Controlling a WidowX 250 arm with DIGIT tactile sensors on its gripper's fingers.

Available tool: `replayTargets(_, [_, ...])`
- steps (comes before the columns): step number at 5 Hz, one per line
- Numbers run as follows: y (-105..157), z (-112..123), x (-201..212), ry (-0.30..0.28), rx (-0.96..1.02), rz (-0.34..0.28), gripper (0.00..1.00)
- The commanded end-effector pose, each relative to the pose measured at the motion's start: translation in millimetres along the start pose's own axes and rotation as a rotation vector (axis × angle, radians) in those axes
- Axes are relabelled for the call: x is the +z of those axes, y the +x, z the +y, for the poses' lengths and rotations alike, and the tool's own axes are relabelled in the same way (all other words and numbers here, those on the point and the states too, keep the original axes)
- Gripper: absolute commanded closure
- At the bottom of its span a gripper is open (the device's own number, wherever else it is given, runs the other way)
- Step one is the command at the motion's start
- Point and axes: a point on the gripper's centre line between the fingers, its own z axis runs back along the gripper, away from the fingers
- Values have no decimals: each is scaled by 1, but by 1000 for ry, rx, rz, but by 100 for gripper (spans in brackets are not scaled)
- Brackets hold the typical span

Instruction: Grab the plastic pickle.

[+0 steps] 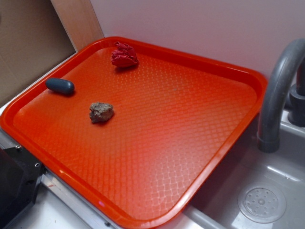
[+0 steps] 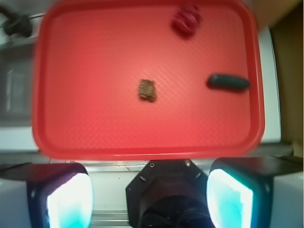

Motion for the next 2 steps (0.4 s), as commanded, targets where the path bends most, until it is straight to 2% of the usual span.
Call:
replayTargets(1, [31, 32, -27, -8, 520, -62, 0])
replayTargets(2, [33, 58, -59, -14, 770, -68, 0])
